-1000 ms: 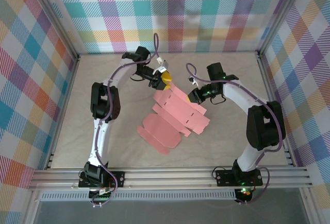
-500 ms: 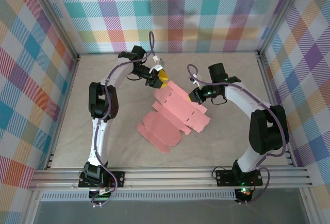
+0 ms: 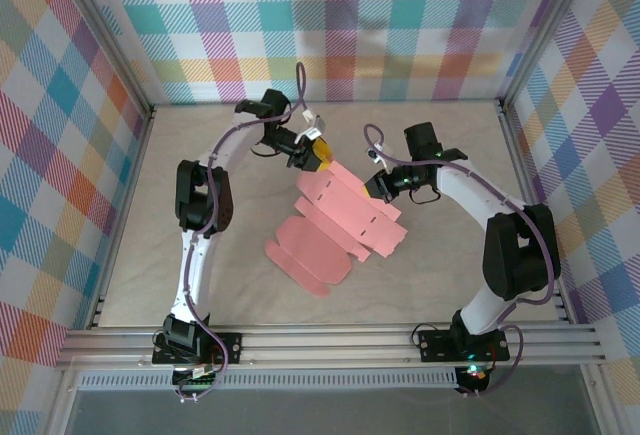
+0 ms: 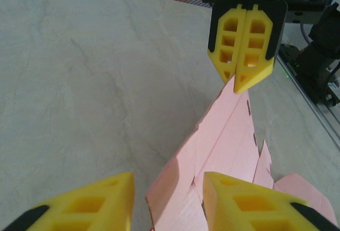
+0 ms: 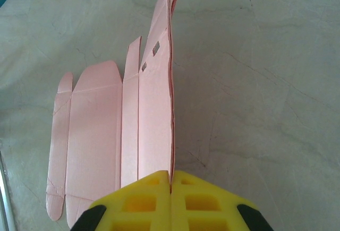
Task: Fold the paper box
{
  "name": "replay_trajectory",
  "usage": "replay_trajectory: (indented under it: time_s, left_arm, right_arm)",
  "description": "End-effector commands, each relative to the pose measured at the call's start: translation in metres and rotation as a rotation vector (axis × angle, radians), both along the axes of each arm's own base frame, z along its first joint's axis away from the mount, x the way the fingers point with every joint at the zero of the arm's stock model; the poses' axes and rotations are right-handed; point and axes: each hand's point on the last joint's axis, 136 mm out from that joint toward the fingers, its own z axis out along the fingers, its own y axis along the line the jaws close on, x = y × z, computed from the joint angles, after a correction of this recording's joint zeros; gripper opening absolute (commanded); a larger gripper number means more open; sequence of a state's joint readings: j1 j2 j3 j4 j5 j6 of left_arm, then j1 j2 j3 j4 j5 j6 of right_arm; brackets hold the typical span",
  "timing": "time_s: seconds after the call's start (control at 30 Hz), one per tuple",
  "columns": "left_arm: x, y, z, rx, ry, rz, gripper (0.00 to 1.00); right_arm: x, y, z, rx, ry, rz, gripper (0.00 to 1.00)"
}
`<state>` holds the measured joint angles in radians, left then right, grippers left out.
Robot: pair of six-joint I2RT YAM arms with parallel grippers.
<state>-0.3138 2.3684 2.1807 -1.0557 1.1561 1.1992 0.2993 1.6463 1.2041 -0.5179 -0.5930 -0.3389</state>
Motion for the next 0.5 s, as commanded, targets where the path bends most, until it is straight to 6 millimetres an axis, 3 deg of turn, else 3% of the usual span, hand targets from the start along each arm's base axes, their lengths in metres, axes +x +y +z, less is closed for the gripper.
replay_trajectory:
  time_s: [0.0,0.2,0.47]
  left_arm:
    - [-0.005,-0.004,0.005,-0.022,0.008,-0.024,0.30]
    - [-0.011,-0.001,0.005,-0.003,0.022,-0.029,0.02]
    - [-0.019,-0.003,0.027,-0.024,0.022,-0.002,0.00]
  right_arm:
    - [-0.005,0.003,0.015,0.040,-0.023,0.038,0.00]
    - [-0.001,0.001,0.016,0.035,-0.034,0.016,0.00]
    - [0.025,-0.007,0.023,0.020,-0.114,-0.145,0.00]
